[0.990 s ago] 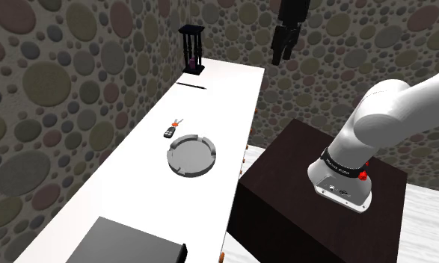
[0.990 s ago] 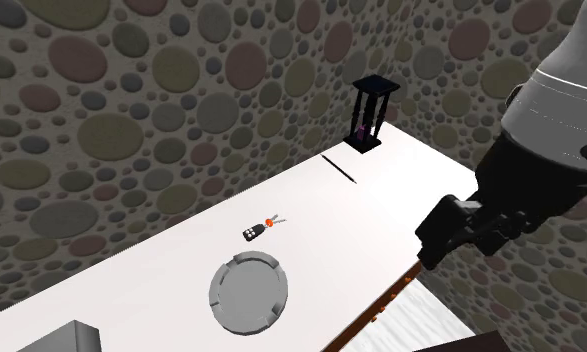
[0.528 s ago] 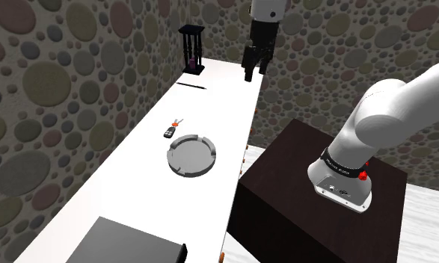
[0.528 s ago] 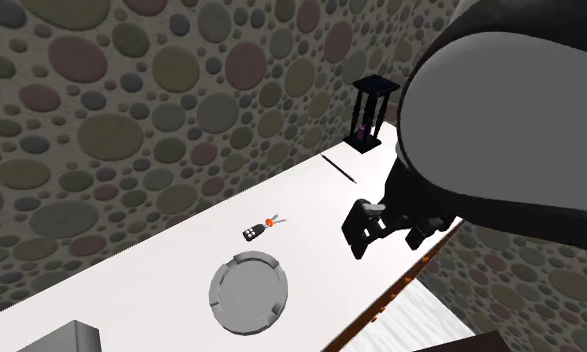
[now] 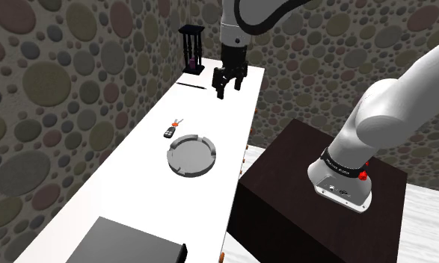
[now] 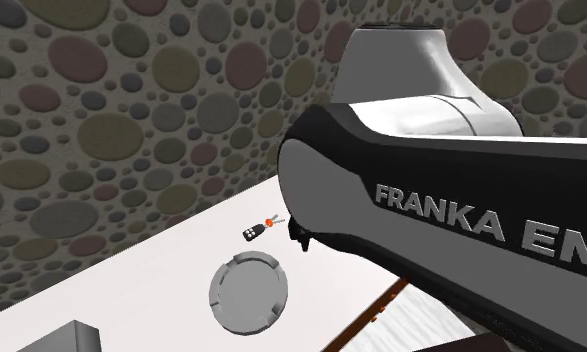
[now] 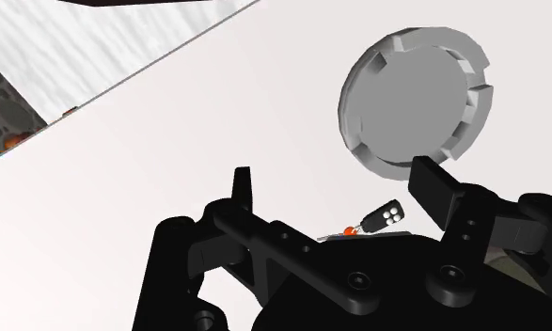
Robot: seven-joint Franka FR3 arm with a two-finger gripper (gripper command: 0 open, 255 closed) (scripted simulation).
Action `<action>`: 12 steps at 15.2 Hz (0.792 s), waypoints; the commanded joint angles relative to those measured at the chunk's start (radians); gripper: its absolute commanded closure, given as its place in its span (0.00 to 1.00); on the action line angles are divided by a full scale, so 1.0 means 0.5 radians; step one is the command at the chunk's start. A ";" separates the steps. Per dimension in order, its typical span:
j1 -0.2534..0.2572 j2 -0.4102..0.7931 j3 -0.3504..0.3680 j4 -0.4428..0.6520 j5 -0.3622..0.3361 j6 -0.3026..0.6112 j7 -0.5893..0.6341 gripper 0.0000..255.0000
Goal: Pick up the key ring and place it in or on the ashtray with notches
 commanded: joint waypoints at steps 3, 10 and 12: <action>0.010 0.315 0.106 0.138 -0.068 0.214 0.189 0.00; 0.064 0.871 0.202 0.469 -0.332 0.463 0.576 0.00; 0.102 1.033 0.198 0.590 -0.424 0.503 0.688 0.00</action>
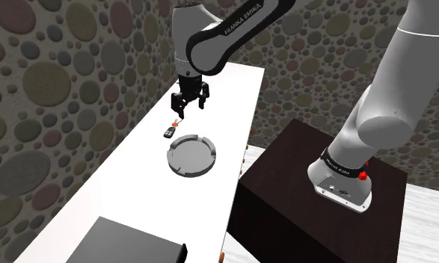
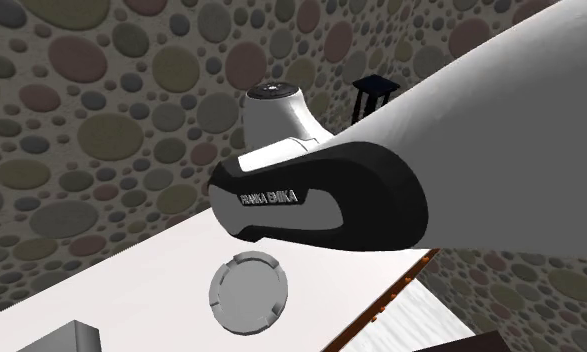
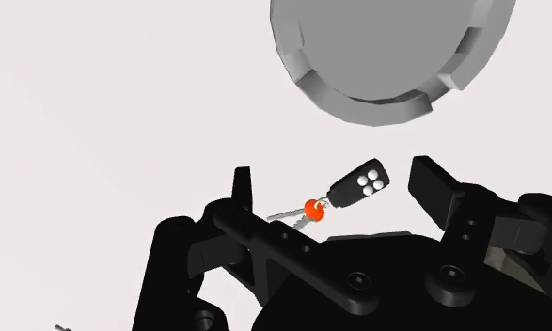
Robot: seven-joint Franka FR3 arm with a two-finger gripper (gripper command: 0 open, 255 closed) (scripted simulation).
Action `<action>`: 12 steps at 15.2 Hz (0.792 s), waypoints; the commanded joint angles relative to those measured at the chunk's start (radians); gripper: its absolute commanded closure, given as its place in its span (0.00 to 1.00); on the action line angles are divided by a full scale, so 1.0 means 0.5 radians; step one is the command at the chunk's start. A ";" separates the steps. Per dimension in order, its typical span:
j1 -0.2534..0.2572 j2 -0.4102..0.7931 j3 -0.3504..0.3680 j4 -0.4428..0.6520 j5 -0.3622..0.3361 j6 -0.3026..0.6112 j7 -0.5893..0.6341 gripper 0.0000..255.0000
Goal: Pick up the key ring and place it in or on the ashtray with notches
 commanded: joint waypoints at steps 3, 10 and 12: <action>0.089 0.319 -0.027 0.248 -0.176 0.070 0.213 0.00; 0.238 0.743 -0.112 0.655 -0.350 0.084 0.420 0.00; 0.245 0.780 -0.121 0.654 -0.362 0.121 0.427 0.00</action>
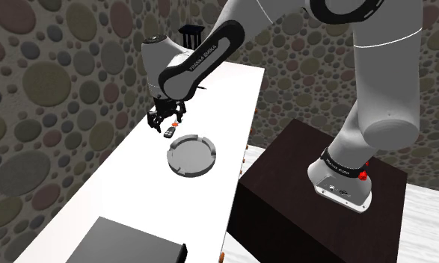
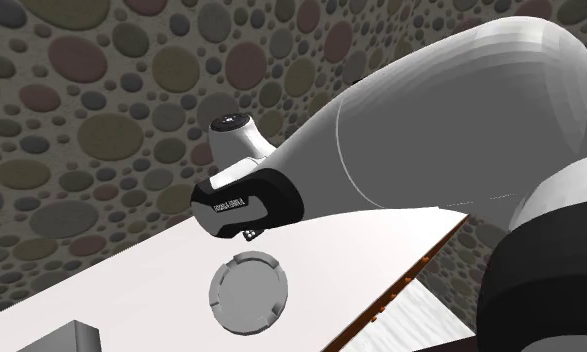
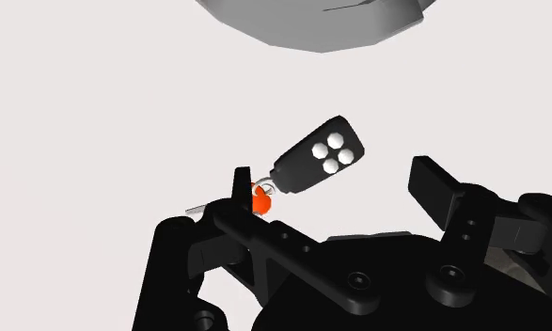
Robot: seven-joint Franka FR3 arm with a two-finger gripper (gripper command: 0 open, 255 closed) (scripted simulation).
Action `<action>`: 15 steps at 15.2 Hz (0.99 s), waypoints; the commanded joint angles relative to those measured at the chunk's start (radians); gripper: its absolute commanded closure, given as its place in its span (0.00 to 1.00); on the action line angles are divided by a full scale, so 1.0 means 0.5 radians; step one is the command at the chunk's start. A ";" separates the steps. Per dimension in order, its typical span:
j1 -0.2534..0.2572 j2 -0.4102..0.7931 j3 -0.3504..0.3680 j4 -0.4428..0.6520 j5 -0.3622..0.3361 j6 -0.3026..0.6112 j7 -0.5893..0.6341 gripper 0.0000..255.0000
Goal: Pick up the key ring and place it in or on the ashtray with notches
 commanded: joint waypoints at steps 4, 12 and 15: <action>0.021 0.112 -0.026 0.010 -0.036 0.101 0.026 0.00; 0.021 0.111 -0.026 0.010 -0.036 0.101 0.025 0.00; 0.021 0.111 -0.026 0.010 -0.036 0.101 0.025 1.00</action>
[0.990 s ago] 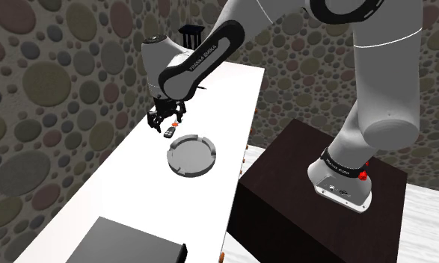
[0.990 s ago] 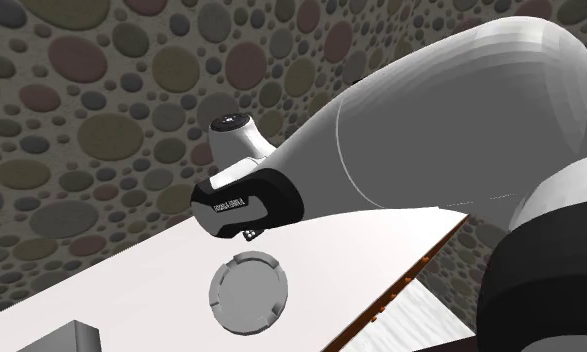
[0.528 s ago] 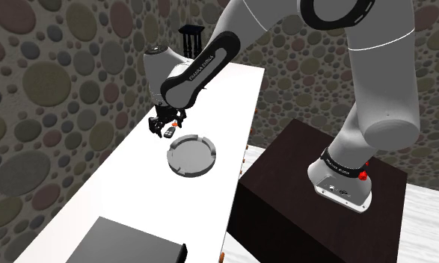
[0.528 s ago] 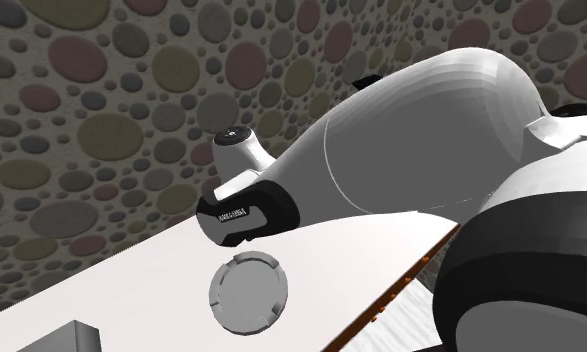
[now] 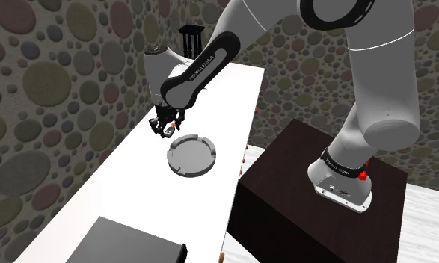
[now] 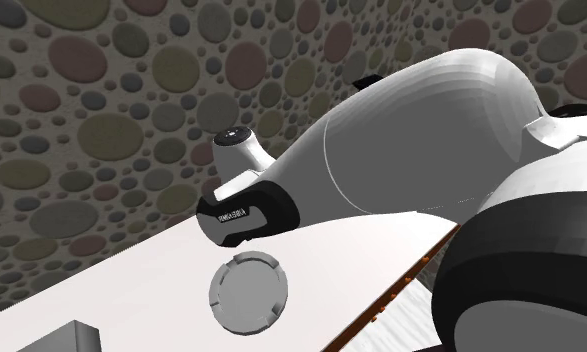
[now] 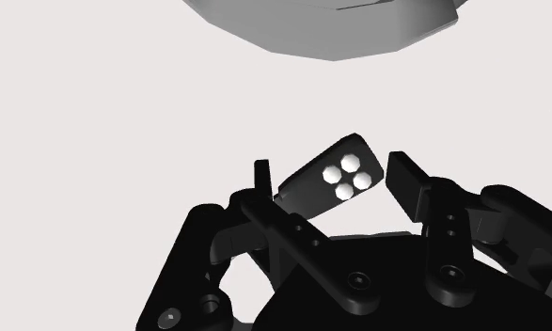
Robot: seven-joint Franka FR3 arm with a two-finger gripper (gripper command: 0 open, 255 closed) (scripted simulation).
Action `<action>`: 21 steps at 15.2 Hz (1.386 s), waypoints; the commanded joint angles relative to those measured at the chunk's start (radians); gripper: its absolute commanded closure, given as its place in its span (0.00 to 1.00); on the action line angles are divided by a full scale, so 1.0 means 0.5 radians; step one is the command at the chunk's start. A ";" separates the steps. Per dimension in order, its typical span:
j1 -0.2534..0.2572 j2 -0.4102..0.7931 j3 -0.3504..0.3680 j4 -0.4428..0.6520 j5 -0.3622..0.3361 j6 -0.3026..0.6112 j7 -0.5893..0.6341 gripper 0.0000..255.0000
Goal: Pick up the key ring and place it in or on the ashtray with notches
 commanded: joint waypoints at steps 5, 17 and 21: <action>0.000 0.000 0.000 0.000 0.000 0.000 0.000 1.00; -0.030 -0.181 0.043 0.012 0.060 -0.190 -0.039 1.00; -0.040 -0.247 0.057 0.029 0.084 -0.270 -0.054 1.00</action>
